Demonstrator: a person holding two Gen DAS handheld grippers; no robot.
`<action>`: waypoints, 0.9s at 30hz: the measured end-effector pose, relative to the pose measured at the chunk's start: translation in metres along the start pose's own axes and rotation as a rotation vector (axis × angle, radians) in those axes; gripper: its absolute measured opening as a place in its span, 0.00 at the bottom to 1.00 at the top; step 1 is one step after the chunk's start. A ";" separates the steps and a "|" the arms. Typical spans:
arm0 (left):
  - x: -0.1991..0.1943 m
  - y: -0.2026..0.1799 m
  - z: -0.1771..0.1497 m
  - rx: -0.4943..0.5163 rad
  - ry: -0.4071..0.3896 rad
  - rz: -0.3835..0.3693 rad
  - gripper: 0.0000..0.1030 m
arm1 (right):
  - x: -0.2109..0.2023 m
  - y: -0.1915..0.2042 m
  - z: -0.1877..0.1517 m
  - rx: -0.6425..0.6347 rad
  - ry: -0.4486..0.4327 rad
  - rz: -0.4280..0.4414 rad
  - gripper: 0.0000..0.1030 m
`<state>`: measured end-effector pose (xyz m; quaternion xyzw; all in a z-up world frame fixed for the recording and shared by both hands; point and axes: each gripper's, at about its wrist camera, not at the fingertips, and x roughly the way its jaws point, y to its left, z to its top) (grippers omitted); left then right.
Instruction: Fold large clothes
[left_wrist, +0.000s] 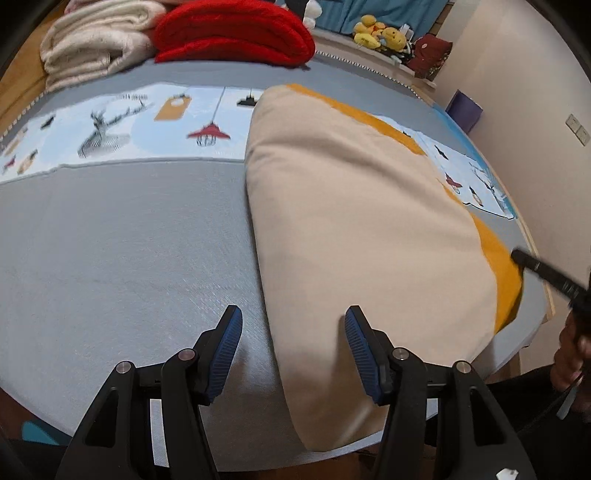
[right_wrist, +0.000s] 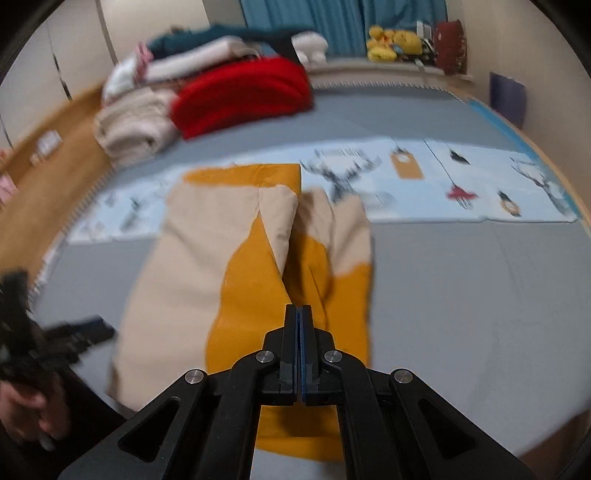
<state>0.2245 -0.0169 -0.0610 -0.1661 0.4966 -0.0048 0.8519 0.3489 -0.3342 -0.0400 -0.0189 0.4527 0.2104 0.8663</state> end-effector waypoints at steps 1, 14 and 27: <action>0.003 0.000 -0.001 -0.009 0.011 -0.009 0.52 | 0.004 -0.005 -0.002 0.006 0.026 -0.017 0.00; 0.040 -0.028 -0.013 0.090 0.186 -0.065 0.59 | 0.022 -0.045 -0.039 0.005 0.232 -0.086 0.00; 0.050 -0.026 -0.031 0.183 0.321 -0.060 0.66 | 0.059 -0.047 -0.060 -0.018 0.402 -0.137 0.00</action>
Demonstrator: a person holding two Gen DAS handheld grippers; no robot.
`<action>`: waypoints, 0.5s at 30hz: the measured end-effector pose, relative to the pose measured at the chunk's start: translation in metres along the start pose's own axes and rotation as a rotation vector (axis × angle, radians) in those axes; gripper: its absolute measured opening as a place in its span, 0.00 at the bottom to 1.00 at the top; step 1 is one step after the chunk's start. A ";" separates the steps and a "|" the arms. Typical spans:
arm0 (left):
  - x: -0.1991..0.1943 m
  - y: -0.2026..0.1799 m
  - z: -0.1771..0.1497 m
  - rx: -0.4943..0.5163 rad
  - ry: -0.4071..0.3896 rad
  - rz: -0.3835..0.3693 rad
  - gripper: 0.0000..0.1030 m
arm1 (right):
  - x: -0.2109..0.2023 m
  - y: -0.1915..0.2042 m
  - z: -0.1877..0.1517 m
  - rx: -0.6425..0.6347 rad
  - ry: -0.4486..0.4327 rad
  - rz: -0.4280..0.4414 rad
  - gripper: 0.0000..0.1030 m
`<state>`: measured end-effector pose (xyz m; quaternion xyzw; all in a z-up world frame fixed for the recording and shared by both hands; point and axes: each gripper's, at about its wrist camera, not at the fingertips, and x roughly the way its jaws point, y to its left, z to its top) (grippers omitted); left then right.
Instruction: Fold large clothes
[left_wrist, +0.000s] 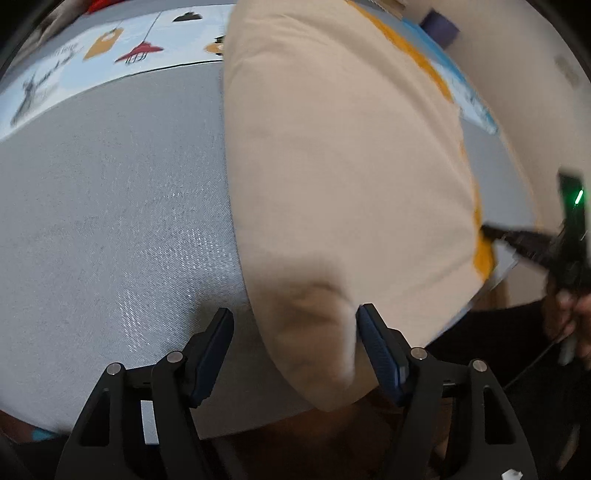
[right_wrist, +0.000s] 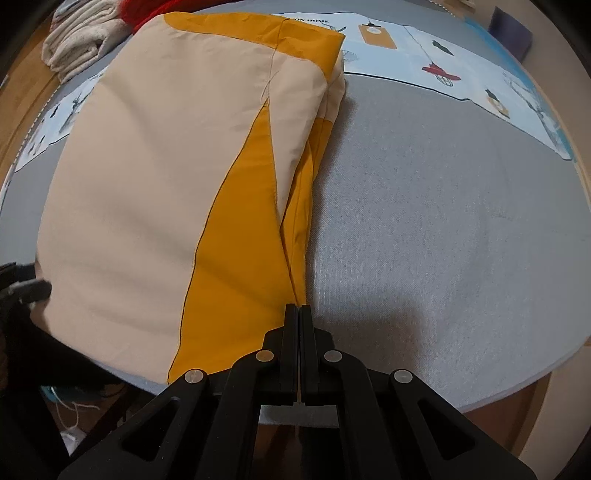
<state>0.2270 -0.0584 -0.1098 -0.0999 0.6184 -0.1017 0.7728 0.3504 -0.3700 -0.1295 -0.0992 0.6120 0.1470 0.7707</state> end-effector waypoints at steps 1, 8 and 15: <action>0.001 -0.005 0.000 0.035 0.001 0.020 0.65 | 0.000 0.000 0.002 0.014 -0.005 0.003 0.00; -0.020 0.003 0.003 0.016 0.005 -0.007 0.63 | -0.005 -0.004 0.011 0.064 -0.005 0.089 0.04; -0.063 0.044 0.052 -0.057 -0.141 -0.066 0.59 | -0.036 -0.004 0.031 0.031 -0.134 0.104 0.54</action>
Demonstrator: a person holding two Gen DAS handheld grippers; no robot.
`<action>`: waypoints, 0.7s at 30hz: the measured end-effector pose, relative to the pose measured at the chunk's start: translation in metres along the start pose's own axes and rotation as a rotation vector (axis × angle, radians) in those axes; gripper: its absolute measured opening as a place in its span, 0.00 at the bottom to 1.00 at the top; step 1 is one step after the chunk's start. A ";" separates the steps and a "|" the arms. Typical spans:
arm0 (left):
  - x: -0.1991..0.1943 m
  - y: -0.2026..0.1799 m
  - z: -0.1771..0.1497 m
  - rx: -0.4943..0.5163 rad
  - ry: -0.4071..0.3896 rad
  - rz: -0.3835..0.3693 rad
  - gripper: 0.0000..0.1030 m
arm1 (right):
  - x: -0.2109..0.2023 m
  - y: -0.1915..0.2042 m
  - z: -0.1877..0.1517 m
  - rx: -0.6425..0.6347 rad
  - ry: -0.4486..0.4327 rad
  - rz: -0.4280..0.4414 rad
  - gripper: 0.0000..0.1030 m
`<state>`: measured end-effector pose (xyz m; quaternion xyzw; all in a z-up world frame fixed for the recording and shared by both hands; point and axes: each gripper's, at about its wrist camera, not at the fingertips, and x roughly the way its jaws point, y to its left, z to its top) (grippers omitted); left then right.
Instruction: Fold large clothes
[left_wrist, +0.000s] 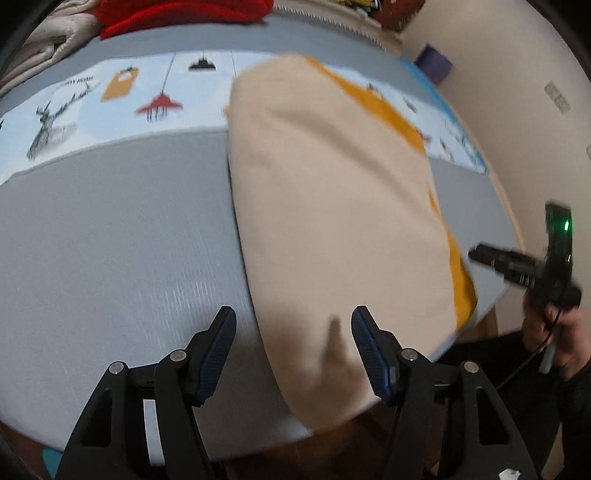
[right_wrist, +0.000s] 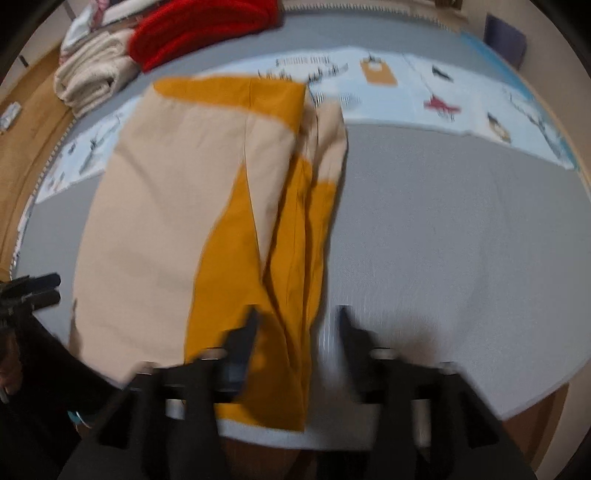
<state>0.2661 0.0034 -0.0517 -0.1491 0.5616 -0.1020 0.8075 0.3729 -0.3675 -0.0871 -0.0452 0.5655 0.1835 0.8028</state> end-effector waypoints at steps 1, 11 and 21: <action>0.002 0.006 0.011 -0.002 -0.007 0.005 0.59 | 0.002 0.000 0.004 -0.002 -0.003 0.010 0.54; 0.076 0.075 0.068 -0.270 0.118 -0.224 0.60 | 0.082 -0.013 0.035 0.144 0.221 0.157 0.56; 0.116 0.088 0.086 -0.384 0.119 -0.397 0.66 | 0.103 -0.005 0.040 0.170 0.244 0.153 0.43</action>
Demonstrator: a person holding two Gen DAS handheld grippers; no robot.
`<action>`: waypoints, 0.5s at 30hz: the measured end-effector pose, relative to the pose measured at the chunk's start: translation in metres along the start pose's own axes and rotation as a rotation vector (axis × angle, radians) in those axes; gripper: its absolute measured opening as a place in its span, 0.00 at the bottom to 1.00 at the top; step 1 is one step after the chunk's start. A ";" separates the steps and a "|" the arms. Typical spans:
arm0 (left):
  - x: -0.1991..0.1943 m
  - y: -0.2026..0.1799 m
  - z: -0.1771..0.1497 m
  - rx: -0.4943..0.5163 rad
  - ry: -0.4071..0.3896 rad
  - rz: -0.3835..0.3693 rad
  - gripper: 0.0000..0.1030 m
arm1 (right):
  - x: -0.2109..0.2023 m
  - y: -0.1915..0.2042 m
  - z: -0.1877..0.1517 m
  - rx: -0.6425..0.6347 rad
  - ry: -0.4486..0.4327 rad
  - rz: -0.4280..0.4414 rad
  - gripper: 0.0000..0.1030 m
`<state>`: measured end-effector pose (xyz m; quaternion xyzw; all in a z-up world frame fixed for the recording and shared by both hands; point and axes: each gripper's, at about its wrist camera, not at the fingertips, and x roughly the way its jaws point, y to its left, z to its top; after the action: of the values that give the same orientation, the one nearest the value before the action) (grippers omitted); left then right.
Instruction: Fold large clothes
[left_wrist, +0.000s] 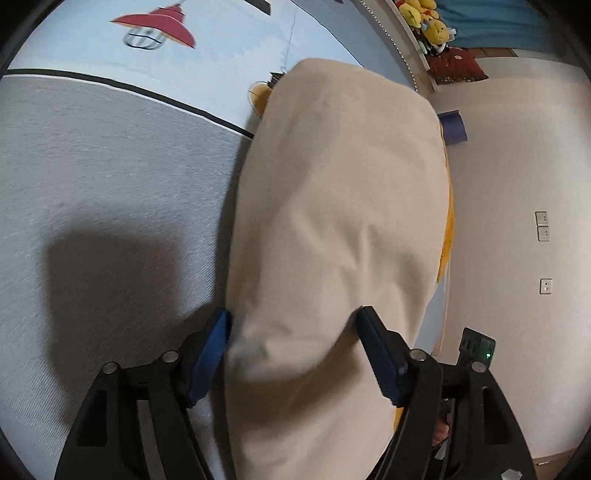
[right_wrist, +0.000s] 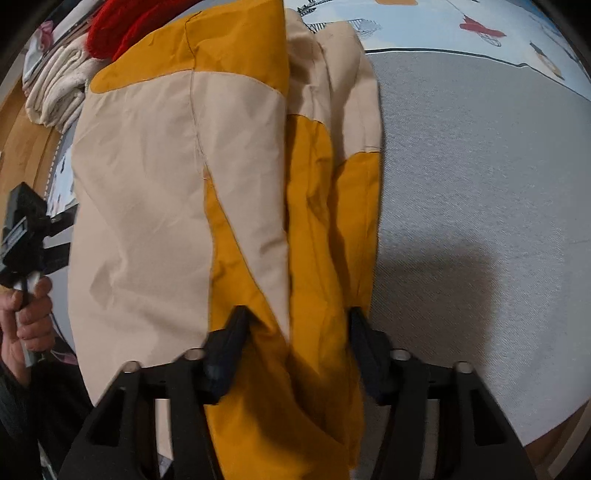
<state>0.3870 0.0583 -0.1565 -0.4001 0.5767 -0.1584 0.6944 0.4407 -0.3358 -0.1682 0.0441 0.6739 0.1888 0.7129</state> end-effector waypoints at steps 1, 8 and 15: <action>0.001 0.000 0.000 0.006 -0.003 -0.001 0.65 | 0.000 0.003 0.002 0.004 -0.006 0.007 0.32; -0.042 -0.018 0.004 0.118 -0.147 0.046 0.33 | -0.005 0.035 0.011 -0.045 -0.092 0.020 0.13; -0.100 0.023 0.009 0.030 -0.289 0.118 0.33 | -0.017 0.088 0.032 -0.095 -0.234 0.107 0.10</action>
<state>0.3611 0.1447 -0.1062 -0.3739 0.4909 -0.0669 0.7840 0.4531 -0.2544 -0.1212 0.0681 0.5731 0.2518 0.7768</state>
